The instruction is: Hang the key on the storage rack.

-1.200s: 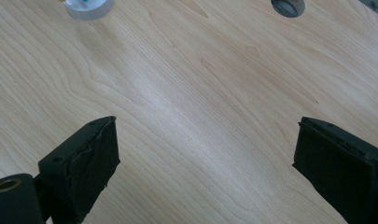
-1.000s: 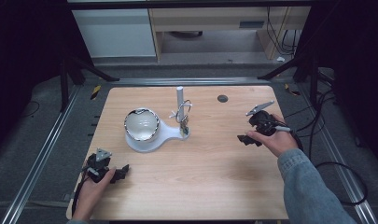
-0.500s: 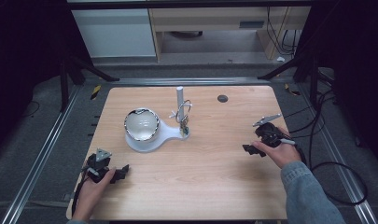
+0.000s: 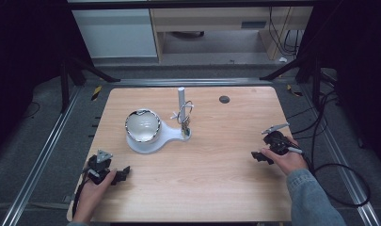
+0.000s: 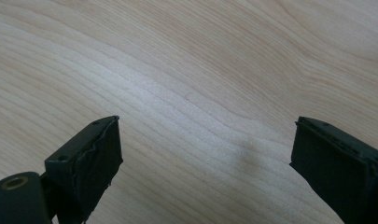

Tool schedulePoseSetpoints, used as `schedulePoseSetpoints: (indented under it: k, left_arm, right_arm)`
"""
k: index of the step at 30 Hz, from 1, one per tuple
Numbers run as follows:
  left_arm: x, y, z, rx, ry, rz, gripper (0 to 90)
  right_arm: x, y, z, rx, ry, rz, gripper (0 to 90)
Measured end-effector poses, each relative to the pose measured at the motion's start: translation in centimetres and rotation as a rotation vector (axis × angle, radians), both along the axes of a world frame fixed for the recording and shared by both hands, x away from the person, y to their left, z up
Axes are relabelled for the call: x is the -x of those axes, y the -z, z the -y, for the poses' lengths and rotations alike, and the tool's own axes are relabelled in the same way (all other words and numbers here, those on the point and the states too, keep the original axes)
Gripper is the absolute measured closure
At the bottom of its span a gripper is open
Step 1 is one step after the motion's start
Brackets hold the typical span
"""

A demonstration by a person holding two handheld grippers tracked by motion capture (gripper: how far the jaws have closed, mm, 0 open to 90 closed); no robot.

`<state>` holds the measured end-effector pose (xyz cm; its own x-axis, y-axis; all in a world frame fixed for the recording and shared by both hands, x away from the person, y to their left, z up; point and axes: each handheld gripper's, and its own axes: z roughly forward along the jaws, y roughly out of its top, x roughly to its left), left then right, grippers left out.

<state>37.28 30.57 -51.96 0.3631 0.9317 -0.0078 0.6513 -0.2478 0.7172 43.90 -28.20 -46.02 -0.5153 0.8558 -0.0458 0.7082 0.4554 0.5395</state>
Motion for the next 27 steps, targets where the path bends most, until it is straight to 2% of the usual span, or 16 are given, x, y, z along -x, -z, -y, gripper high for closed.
schedulePoseSetpoints:
  k: [6, 9, 14, 18, 21, 25, 27]
  left_arm:
    - [0.0, 0.0, 0.0, 0.000, 0.000, 0.000, 0.0]
    - [0.0, 0.0, 0.0, 0.000, 0.000, 0.000, 0.0]
    - [0.0, 0.0, 0.0, 0.000, 0.000, 0.000, 0.0]
    - [0.0, 0.0, 0.0, 0.000, 0.000, 0.000, 0.0]
    - [0.0, 0.0, 0.0, 0.000, 0.000, 0.000, 0.0]
    - [0.0, 0.0, 0.0, -0.002, 0.002, 0.001, 0.0]
    - [0.0, 0.0, 0.0, -0.002, 0.004, 0.000, 0.0]
  right_arm:
    - [0.3, 1.3, 0.3, -0.009, 0.033, 0.013, 8.4]
    - [0.5, 1.9, 0.0, 0.016, 0.039, 0.019, 8.2]
    - [0.7, 2.7, -0.2, 0.005, 0.049, 0.025, 8.1]
    - [0.7, 2.9, -0.4, -0.015, 0.053, 0.014, 7.2]
    - [0.8, 3.0, -0.6, -0.023, 0.057, 0.011, 3.6]
    - [1.0, 3.3, -0.7, -0.035, 0.067, 0.034, 1.3]
    - [1.2, 3.6, -0.7, -0.053, 0.074, 0.062, 0.9]
